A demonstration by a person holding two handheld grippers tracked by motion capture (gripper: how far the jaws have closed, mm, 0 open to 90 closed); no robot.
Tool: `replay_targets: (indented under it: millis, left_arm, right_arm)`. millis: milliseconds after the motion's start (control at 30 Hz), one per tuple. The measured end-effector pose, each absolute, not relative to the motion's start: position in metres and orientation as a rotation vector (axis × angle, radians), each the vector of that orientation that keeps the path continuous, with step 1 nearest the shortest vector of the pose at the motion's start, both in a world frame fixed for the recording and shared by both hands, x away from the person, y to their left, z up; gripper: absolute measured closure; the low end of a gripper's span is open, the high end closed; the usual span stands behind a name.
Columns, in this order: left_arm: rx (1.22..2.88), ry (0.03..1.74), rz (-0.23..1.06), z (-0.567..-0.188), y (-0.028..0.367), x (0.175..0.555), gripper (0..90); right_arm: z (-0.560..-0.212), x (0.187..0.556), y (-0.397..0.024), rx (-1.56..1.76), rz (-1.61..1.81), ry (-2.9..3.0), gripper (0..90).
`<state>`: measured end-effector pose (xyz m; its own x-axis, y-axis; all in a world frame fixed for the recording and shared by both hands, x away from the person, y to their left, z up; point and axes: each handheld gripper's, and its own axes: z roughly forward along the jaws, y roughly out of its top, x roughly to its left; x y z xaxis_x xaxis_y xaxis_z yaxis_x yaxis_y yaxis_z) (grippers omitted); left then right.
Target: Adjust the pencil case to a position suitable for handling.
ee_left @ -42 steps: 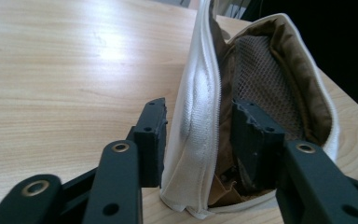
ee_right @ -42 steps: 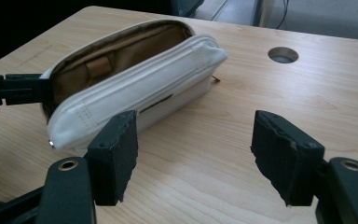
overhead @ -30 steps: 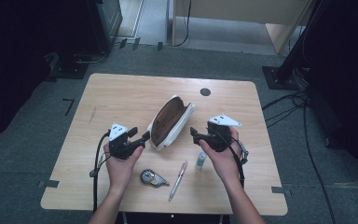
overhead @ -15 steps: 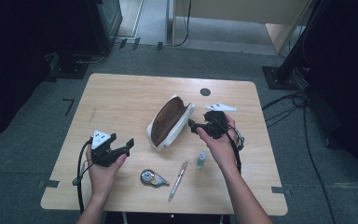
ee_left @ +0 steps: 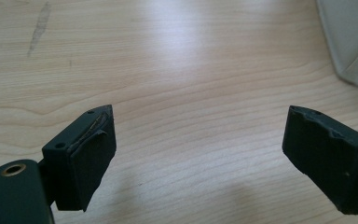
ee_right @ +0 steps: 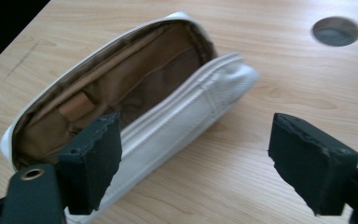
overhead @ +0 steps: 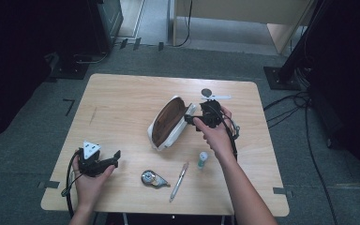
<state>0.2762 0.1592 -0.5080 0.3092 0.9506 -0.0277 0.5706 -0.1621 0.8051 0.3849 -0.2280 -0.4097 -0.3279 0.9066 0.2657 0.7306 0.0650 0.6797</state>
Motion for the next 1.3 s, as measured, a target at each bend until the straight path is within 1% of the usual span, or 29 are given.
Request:
replay_targets:
  millis: [67, 200, 400, 433, 467, 500, 533, 567, 600, 633, 800, 833, 900, 1000, 1200, 1300]
  left_arm:
    - [1.867, 1.363, 0.659, -0.51, 0.157, 0.277, 10.0]
    - [1.898, 1.367, 0.661, -0.512, 0.154, 0.278, 10.1]
    - [1.935, 1.374, 0.669, -0.515, 0.15, 0.279, 10.2]
    - [1.936, 1.374, 0.667, -0.515, 0.151, 0.279, 10.3]
    - [1.935, 1.375, 0.666, -0.515, 0.151, 0.279, 10.7]
    - [1.932, 1.376, 0.662, -0.515, 0.151, 0.28, 11.3]
    - [1.929, 1.378, 0.66, -0.515, 0.151, 0.28, 11.7]
    - [1.929, 1.378, 0.659, -0.515, 0.151, 0.28, 12.0]
    - [1.929, 1.378, 0.658, -0.515, 0.151, 0.28, 12.4]
    - [1.929, 1.376, 0.658, -0.515, 0.151, 0.28, 12.8]
    - [1.933, 1.374, 0.655, -0.515, 0.151, 0.28, 13.4]
    - [1.93, 1.374, 0.654, -0.515, 0.151, 0.28, 13.5]
    - [1.928, 1.374, 0.651, -0.515, 0.151, 0.28, 13.6]
    - [1.931, 1.375, 0.645, -0.515, 0.151, 0.281, 13.7]
    - [1.938, 1.369, 0.645, -0.516, 0.15, 0.281, 13.8]
    - [1.941, 1.366, 0.637, -0.516, 0.151, 0.281, 13.9]
  right_arm:
    - [-0.41, 0.39, -0.221, 1.678, 1.094, 2.132, 13.8]
    - [-0.415, 0.4, -0.211, 1.72, 1.021, 2.155, 12.9]
    - [-0.423, 0.413, -0.204, 1.805, 0.942, 2.205, 14.3]
    - [-0.424, 0.415, -0.203, 1.807, 0.924, 2.222, 17.5]
    - [-0.425, 0.416, -0.202, 1.811, 0.911, 2.242, 22.7]
    - [-0.425, 0.416, -0.202, 1.815, 0.909, 2.25, 24.8]
    - [-0.425, 0.417, -0.202, 1.822, 0.9, 2.246, 31.4]
    - [-0.425, 0.417, -0.202, 1.822, 0.905, 2.237, 36.1]
    - [-0.424, 0.417, -0.204, 1.821, 0.922, 2.241, 44.7]
    - [-0.424, 0.418, -0.205, 1.829, 0.943, 2.236, 49.3]
    - [-0.421, 0.419, -0.208, 1.816, 0.95, 2.196, 78.7]
    - [-0.421, 0.42, -0.208, 1.804, 0.955, 2.194, 82.5]
    - [-0.421, 0.42, -0.207, 1.802, 0.969, 2.2, 84.8]
    - [-0.419, 0.419, -0.201, 1.738, 0.962, 2.226, 85.3]
    - [-0.411, 0.42, -0.187, 1.543, 0.905, 2.222, 84.4]
    - [-0.41, 0.425, -0.185, 1.5, 0.898, 2.209, 82.4]
